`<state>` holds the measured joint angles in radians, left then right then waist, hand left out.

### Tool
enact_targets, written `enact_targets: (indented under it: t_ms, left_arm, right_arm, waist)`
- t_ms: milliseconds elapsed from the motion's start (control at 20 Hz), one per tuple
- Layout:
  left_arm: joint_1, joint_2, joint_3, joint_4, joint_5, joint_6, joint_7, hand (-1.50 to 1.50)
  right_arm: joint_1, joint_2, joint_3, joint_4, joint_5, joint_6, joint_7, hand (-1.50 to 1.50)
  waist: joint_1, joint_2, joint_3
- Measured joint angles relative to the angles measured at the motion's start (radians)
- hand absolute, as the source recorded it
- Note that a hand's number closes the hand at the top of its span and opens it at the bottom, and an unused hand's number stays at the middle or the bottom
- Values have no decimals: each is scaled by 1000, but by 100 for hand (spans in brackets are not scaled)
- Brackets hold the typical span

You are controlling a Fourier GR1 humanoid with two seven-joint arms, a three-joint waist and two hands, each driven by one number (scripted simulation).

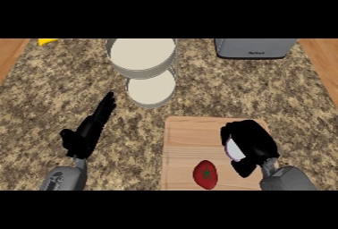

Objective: Pick the can from the cutting board and place it in the tiered basket

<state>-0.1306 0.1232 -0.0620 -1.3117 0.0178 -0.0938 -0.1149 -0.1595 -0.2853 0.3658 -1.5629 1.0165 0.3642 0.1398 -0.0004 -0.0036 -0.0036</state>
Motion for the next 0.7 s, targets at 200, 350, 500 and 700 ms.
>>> enact_targets:
  t_ms: [200, 350, 500, 700]
  left_arm:
    - [0, -6, 1, -33, -2, -2, 32, 0]
    - [12, -8, -5, -60, -1, -3, 42, 0]
    - [9, -15, -6, -49, -4, -2, 32, 0]
    - [25, -14, -4, -44, -4, -7, 21, 0]
  right_arm:
    - [-7, 12, -42, -13, 16, -6, 14, 150]
    - [-43, -14, -155, 62, 10, -51, 38, 150]
    - [-90, -46, -268, 139, 1, -99, 59, 150]
    - [-151, -9, -383, 137, -97, -122, 75, 150]
  waist:
    - [0, 2, 2]
    - [5, 4, 4]
    - [5, 6, 4]
    - [3, 5, 4]
